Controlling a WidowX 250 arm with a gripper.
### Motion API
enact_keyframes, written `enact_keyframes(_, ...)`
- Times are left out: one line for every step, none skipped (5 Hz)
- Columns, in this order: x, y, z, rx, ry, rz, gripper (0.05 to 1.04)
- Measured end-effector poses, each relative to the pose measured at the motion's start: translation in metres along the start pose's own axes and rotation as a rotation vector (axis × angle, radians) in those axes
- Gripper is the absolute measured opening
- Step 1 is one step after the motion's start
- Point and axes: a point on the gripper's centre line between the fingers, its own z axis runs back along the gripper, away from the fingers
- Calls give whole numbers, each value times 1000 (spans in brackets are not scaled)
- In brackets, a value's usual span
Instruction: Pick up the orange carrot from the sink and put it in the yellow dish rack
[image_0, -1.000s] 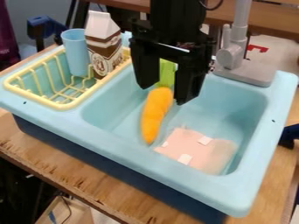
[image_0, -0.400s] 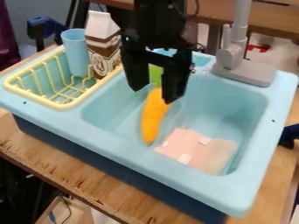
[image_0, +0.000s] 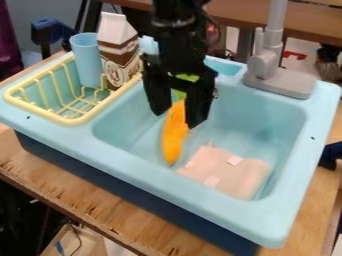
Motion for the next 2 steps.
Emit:
enact_keyframes(6,4,-12,11,15,27,1000)
enact_keyframes(13,11,-18,26,7,47,1000)
